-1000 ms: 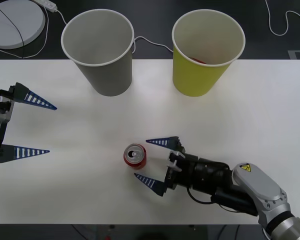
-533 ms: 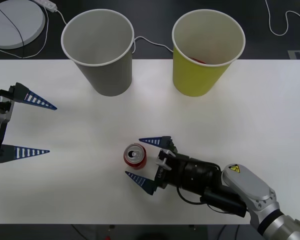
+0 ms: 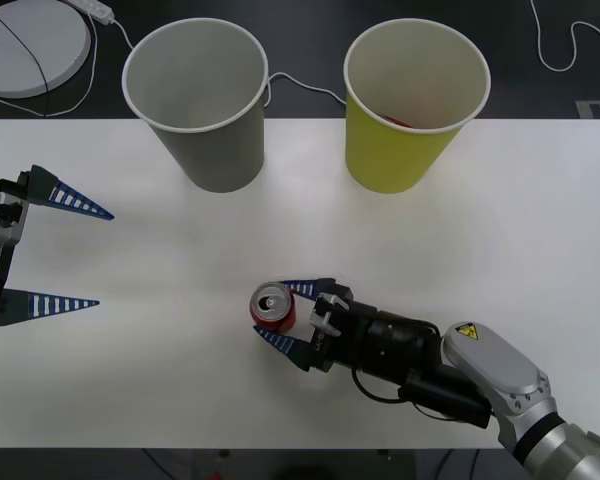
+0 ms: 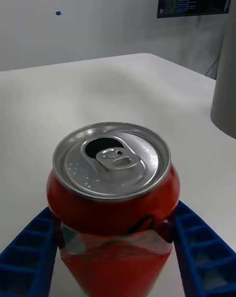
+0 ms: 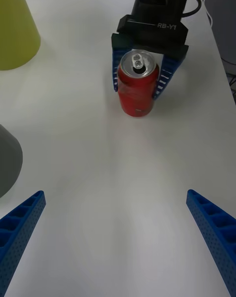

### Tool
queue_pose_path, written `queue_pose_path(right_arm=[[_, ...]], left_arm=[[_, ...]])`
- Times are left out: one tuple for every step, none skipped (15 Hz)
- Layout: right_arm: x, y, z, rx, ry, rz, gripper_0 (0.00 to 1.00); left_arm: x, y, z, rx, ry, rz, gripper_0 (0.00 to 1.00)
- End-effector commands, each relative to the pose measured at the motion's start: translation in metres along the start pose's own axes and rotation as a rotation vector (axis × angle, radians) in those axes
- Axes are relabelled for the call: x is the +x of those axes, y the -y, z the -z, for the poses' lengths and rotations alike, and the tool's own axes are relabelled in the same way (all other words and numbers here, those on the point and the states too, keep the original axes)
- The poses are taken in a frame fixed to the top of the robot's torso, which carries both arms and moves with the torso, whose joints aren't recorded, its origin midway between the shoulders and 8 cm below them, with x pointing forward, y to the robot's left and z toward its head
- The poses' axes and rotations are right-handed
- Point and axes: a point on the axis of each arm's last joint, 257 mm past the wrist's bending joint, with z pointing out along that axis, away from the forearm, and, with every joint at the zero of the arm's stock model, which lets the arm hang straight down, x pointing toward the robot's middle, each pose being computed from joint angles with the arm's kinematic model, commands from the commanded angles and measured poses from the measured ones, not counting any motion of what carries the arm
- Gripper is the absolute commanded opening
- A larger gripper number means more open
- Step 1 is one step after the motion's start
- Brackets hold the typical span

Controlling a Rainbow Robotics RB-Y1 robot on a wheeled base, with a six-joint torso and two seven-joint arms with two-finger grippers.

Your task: Put the can into the green bin and the plastic bottle into the gray bin

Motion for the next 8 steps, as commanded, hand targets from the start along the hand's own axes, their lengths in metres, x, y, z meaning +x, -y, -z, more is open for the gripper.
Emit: queue_pose_path(right_arm=[[-0.002,0.000,-0.001,-0.004,0.004,-0.003,0.00],[-0.003,0.001,-0.001,-0.007,0.006,-0.002,0.00],[-0.003,0.001,-0.001,-0.007,0.006,-0.005,0.00],[-0.004,0.002,-0.001,-0.010,0.007,-0.001,0.00],[-0.005,0.004,0.001,-0.018,0.010,0.002,0.00],[-0.005,0.005,0.003,-0.030,0.009,0.007,0.00],[-0.006,0.008,0.006,-0.037,0.010,0.009,0.00],[-0.005,0.011,0.011,-0.047,0.009,0.010,0.00]], left_arm=[[0.000,0.000,0.000,0.000,0.000,0.000,1.00],[0.000,0.000,0.000,0.000,0.000,0.000,1.00],[0.000,0.000,0.000,0.000,0.000,0.000,1.00],[0.000,0.000,0.000,0.000,0.000,0.000,1.00],[0.000,0.000,0.000,0.000,0.000,0.000,1.00],[0.000,0.000,0.000,0.000,0.000,0.000,1.00],[0.000,0.000,0.000,0.000,0.000,0.000,1.00],[0.000,0.000,0.000,0.000,0.000,0.000,1.00]])
